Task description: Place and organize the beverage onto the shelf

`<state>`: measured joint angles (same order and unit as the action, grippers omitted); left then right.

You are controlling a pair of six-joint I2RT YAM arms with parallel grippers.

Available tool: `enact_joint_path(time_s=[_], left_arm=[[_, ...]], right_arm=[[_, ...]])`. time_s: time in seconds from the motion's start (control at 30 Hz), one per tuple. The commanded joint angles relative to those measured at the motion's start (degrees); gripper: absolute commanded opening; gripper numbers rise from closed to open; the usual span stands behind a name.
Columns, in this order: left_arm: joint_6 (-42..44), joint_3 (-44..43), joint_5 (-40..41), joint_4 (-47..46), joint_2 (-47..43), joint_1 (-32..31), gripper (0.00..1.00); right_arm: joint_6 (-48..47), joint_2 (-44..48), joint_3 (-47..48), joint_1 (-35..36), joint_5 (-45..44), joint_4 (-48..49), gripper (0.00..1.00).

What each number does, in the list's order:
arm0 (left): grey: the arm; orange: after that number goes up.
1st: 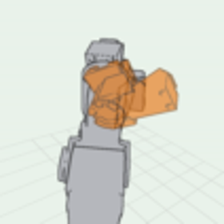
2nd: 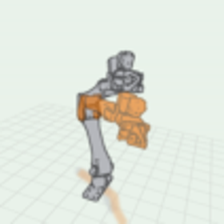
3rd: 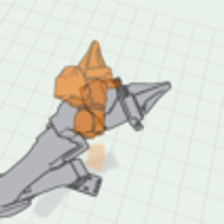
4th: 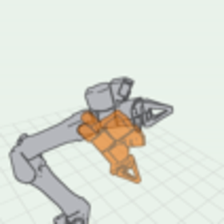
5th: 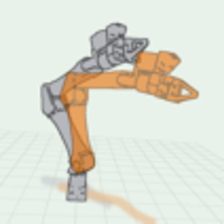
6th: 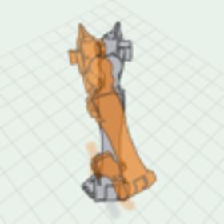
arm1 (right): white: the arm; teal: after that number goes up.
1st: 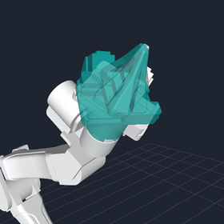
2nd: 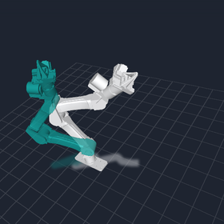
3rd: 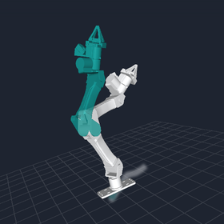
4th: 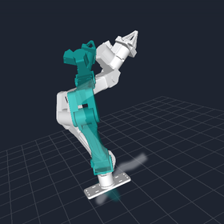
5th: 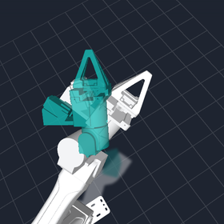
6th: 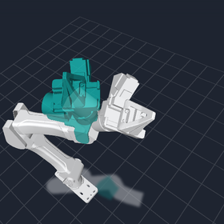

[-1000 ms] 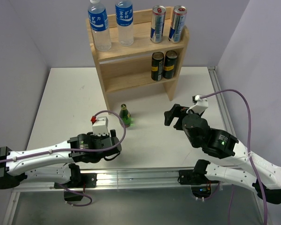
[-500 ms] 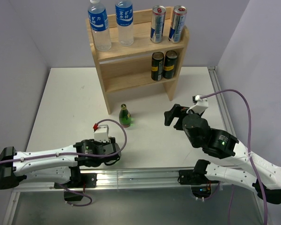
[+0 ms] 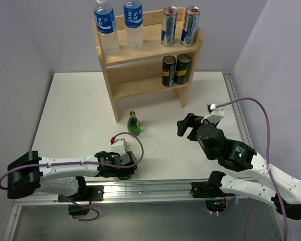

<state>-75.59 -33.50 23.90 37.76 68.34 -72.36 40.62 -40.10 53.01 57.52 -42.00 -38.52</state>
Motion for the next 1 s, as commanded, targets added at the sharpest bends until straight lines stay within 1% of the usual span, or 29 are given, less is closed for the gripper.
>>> enact_joint_path(time_s=[0.0,0.07,0.1,0.13,0.2,0.23,0.3,0.33,0.37,0.63,0.77,0.97], left_arm=[[1.5,1.6,-6.0,-4.8,3.6,1.0,0.01],[2.7,1.0,-7.0,-4.4,4.3,1.9,0.10],[3.2,0.9,-7.4,-4.4,4.8,2.1,0.17],[3.7,0.6,-8.4,-4.5,4.9,2.3,0.33],[4.4,0.4,-9.0,-4.2,5.1,3.0,0.49],[4.8,0.4,-9.6,-4.5,5.1,3.2,0.64],[5.6,0.4,-11.0,-4.4,5.2,3.8,0.75],[6.3,0.5,-11.6,-5.0,5.4,4.0,0.96],[6.8,0.4,-12.4,-4.6,5.7,4.7,0.99],[12.7,-2.7,-13.4,-0.3,7.7,7.8,0.99],[17.0,-4.9,-13.4,1.9,8.7,11.6,0.99],[20.3,-9.0,-13.6,4.3,10.9,15.7,0.99]], right_arm=[[0.5,1.2,-0.5,0.3,-1.5,1.4,0.94],[0.7,1.9,-0.9,0.4,-1.6,1.3,0.94],[0.8,2.0,-1.0,0.4,-1.8,1.3,0.94],[0.9,2.2,-1.1,0.3,-1.9,1.2,0.94],[1.0,2.5,-1.4,0.3,-2.0,1.0,0.94],[1.0,2.9,-1.4,0.3,-2.2,1.0,0.94],[1.0,3.1,-1.8,0.3,-2.4,1.0,0.94],[1.0,3.3,-1.9,0.3,-2.6,1.0,0.94],[0.8,3.4,-2.0,0.3,-2.6,1.2,0.94],[-0.5,3.4,-1.9,0.3,-2.9,2.2,0.94],[-1.8,2.9,-1.7,0.2,-3.0,3.2,0.95],[-3.5,2.2,-1.6,0.2,-3.0,4.9,0.95]])
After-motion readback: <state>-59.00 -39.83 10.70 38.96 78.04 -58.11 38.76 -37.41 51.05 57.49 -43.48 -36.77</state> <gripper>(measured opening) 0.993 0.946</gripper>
